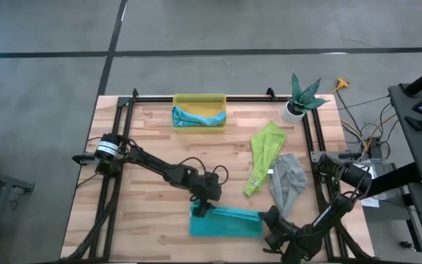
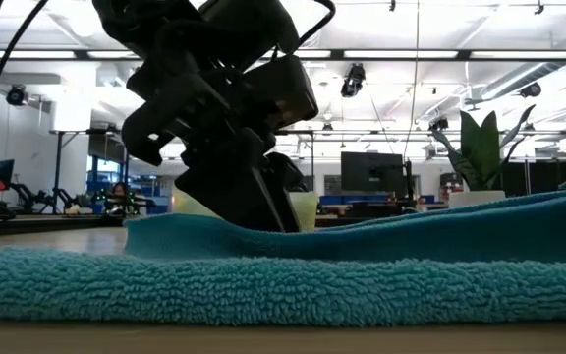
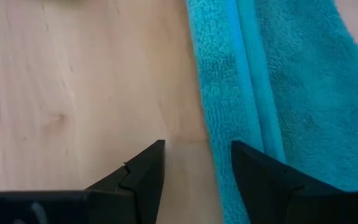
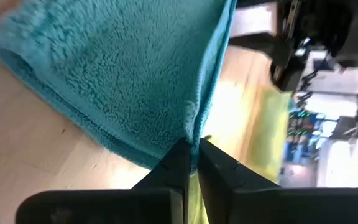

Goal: Roll microfiber towels into tight, uniform cylinder then place into a basket
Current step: Roll the light blue towel

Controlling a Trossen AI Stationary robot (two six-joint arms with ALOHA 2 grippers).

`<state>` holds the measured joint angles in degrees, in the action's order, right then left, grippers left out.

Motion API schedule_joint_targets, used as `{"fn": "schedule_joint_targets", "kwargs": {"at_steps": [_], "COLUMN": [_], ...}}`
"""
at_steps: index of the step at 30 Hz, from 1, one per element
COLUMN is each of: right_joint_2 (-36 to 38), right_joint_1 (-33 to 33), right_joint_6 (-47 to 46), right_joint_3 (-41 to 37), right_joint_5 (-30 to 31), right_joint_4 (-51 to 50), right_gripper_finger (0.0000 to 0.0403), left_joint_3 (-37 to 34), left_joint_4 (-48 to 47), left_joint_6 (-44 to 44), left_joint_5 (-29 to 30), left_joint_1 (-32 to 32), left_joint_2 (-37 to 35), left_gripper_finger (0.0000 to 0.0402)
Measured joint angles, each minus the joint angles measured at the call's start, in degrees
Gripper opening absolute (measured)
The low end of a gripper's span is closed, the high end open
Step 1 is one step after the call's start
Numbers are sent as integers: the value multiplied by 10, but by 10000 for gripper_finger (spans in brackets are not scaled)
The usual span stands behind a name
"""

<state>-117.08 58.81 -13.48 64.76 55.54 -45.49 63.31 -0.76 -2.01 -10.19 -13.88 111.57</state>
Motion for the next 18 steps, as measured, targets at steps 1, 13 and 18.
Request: {"fn": "schedule_joint_targets", "kwargs": {"at_steps": [1, 13, 18], "right_joint_2": [0, 3, 3], "right_joint_1": [-1, -12, -14], "right_joint_6": [-8, -67, -110], "right_joint_3": [-2, -6, -4], "right_joint_5": [-8, -35, -71], "right_joint_4": [-1, -13, -21], "right_gripper_finger": [22, 22, 22], "left_joint_3": [0, 0, 0], "left_joint_4": [1, -2, -1], "left_joint_6": [-6, -22, -43], "left_joint_5": [1, 39, 53], "left_joint_1": [-2, -38, -46], "left_joint_2": [0, -1, -1], "left_gripper_finger": [169, 169, 169]}}
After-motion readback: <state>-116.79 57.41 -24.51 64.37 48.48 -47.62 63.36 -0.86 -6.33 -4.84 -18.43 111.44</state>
